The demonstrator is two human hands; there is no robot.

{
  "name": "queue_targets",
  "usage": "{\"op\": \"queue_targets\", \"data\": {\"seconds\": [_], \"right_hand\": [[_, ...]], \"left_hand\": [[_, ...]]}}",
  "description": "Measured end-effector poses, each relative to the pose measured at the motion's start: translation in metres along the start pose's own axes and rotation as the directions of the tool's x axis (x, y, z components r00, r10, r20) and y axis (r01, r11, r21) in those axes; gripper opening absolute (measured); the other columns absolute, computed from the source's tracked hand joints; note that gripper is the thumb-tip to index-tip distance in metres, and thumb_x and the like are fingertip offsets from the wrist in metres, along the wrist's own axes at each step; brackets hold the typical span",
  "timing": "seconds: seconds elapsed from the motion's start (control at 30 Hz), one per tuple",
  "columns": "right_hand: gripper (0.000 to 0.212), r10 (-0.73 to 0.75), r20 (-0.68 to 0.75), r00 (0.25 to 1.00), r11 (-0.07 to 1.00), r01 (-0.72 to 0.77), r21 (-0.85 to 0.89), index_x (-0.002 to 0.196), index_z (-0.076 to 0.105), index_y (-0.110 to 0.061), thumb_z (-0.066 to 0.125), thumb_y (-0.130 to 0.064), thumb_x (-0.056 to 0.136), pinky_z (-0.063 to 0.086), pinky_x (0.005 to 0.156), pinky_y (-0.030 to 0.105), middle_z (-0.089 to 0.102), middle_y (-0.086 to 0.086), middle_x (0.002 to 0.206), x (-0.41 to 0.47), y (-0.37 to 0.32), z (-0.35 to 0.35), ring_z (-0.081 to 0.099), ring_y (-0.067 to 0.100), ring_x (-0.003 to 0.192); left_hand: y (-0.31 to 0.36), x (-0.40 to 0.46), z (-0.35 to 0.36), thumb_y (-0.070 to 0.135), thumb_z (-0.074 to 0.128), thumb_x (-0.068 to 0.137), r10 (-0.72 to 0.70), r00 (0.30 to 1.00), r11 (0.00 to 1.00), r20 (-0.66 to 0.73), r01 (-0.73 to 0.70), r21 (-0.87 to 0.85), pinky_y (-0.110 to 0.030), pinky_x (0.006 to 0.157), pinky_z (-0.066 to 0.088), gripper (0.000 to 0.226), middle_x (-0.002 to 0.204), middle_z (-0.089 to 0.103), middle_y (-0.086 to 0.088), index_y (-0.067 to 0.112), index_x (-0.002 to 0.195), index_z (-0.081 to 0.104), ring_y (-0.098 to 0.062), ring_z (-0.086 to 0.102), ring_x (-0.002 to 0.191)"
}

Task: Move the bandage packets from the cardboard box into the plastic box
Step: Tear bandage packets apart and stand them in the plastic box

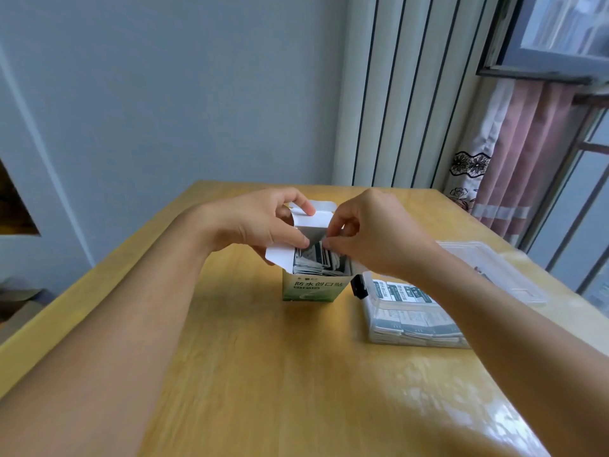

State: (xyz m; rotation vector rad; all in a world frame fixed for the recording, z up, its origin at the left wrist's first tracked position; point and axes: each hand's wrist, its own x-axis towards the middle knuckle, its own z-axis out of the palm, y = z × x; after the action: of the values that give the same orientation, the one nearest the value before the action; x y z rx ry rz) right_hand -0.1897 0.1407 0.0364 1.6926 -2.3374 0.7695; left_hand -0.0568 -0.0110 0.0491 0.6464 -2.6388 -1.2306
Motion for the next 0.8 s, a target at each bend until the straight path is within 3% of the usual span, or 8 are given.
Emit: {"op": "queue_targets", "data": {"seconds": [0.13, 0.27, 0.4, 0.5, 0.63, 0.8], "right_hand": [[0.011, -0.037, 0.04, 0.998, 0.999, 0.037, 0.002, 0.083, 0.077, -0.024, 0.084, -0.028, 0.076, 0.037, 0.048, 0.009, 0.07, -0.009, 0.072, -0.001, -0.002, -0.003, 0.055, -0.003, 0.055], [0.023, -0.029, 0.09, 0.995, 0.999, 0.027, 0.028, 0.092, 0.075, -0.024, 0.086, -0.016, 0.073, 0.034, 0.046, 0.007, 0.072, -0.01, 0.071, -0.001, -0.002, -0.002, 0.056, -0.011, 0.055], [0.029, -0.015, 0.127, 0.992, 0.996, 0.004, 0.09, 0.096, 0.074, -0.02, 0.081, -0.003, 0.074, 0.037, 0.046, 0.003, 0.075, -0.007, 0.071, -0.001, 0.0, -0.005, 0.057, -0.011, 0.05], [0.031, -0.014, 0.121, 0.993, 0.997, 0.005, 0.075, 0.096, 0.073, -0.02, 0.08, -0.001, 0.074, 0.037, 0.047, 0.003, 0.075, -0.007, 0.07, -0.001, 0.001, -0.003, 0.058, -0.011, 0.051], [0.028, -0.016, 0.111, 0.994, 0.993, 0.004, 0.115, 0.089, 0.073, -0.023, 0.086, -0.008, 0.07, 0.039, 0.049, 0.003, 0.073, -0.009, 0.069, -0.001, 0.001, 0.0, 0.059, -0.012, 0.052], [0.03, -0.003, 0.084, 0.996, 0.994, -0.007, 0.11, 0.087, 0.072, -0.027, 0.093, -0.025, 0.065, 0.04, 0.048, 0.003, 0.07, -0.013, 0.069, 0.001, 0.001, 0.001, 0.059, -0.01, 0.052]], "left_hand": [[0.005, -0.004, 0.001, 0.021, 0.079, 0.084, -0.028, 1.0, 0.998, -0.005, 0.029, 0.061, -0.015, 0.05, 0.049, 0.046, 0.122, 0.065, -0.013, 0.034, 0.121, 0.056, -0.014, 0.065, 0.079], [0.007, -0.004, 0.004, 0.035, 0.083, 0.081, -0.066, 0.997, 0.982, -0.031, 0.071, 0.177, -0.016, 0.051, 0.053, 0.054, 0.126, 0.059, -0.01, 0.037, 0.124, 0.051, -0.021, 0.064, 0.107], [0.008, -0.002, 0.011, 0.049, 0.085, 0.072, -0.087, 0.995, 0.959, -0.048, 0.097, 0.267, -0.029, 0.064, 0.059, 0.064, 0.119, 0.054, 0.004, 0.041, 0.121, 0.046, -0.019, 0.069, 0.09], [0.01, 0.0, 0.014, 0.048, 0.086, 0.071, -0.087, 0.995, 0.951, -0.051, 0.098, 0.295, -0.036, 0.069, 0.063, 0.067, 0.117, 0.054, 0.002, 0.04, 0.122, 0.043, -0.021, 0.071, 0.086], [0.016, -0.002, 0.017, 0.056, 0.086, 0.064, -0.06, 0.996, 0.933, -0.073, 0.082, 0.351, -0.025, 0.056, 0.05, 0.075, 0.111, 0.056, 0.004, 0.038, 0.122, 0.043, -0.015, 0.066, 0.087], [0.017, -0.003, 0.017, 0.053, 0.089, 0.063, -0.036, 0.997, 0.931, -0.066, 0.058, 0.359, -0.024, 0.061, 0.05, 0.076, 0.119, 0.055, 0.005, 0.039, 0.123, 0.043, -0.013, 0.062, 0.095]]}}
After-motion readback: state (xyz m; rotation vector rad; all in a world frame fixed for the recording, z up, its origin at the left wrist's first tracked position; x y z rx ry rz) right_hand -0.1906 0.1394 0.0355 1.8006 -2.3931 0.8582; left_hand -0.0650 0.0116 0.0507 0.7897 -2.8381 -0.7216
